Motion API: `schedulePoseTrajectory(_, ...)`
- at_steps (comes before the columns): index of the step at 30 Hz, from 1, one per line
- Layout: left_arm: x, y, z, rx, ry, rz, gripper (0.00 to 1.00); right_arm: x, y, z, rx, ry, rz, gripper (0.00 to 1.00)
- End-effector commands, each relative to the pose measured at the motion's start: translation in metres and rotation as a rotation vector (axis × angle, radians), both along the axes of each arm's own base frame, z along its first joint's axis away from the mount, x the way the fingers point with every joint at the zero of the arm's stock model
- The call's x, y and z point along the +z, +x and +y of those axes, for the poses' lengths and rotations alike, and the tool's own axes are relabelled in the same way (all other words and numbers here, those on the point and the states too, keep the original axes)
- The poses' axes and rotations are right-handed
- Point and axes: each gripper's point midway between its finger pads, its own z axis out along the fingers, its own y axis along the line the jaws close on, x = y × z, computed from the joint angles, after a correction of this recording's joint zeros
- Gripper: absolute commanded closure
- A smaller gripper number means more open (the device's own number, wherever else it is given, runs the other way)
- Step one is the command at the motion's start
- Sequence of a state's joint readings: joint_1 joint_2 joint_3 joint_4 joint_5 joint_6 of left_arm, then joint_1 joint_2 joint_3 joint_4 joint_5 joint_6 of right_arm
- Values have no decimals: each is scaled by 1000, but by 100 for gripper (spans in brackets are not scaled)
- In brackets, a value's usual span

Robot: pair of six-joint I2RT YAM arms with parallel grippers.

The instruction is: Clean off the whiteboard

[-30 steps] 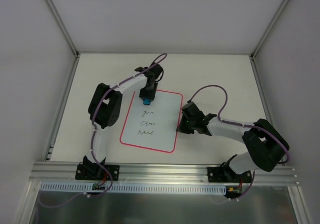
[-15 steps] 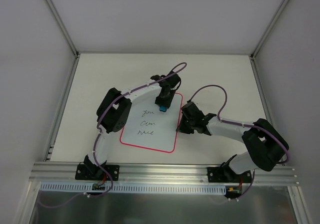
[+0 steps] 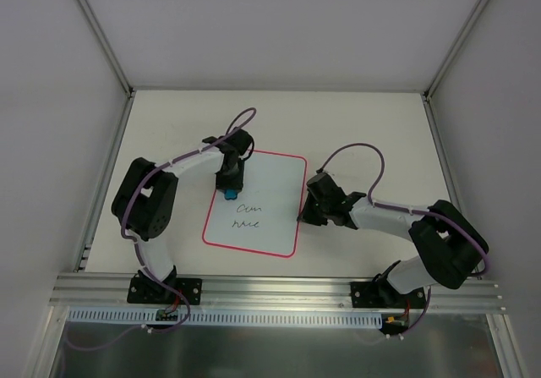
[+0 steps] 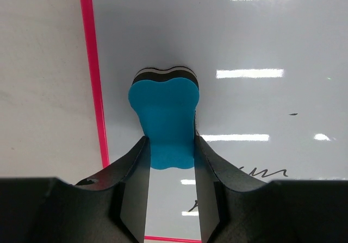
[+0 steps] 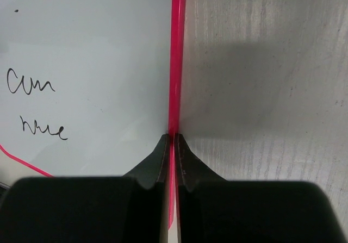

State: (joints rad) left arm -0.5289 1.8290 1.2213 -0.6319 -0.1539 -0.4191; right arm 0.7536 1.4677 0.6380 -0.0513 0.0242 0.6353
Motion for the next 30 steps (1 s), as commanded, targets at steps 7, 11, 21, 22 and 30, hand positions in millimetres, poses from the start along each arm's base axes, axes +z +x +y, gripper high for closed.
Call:
schedulePoseTrajectory(7, -35, -42, -57, -132, -12, 139, 100, -42, -32, -55, -16, -228, 86, 100)
schedulePoseTrajectory(11, -44, -60, -109, -240, -31, 161, 100, -41, -33, -55, -15, -227, 87, 100)
schedulePoseTrajectory(21, -50, -102, -51, -136, 90, 202, 100, -43, -37, -60, -22, -233, 89, 100)
schedulePoseTrajectory(22, -55, -111, -32, -103, 120, 225, 100, -44, -37, -60, -23, -233, 89, 100)
schedulePoseTrajectory(30, -40, -120, 35, 83, 109, 209, 100, -44, -38, -59, -23, -221, 88, 100)
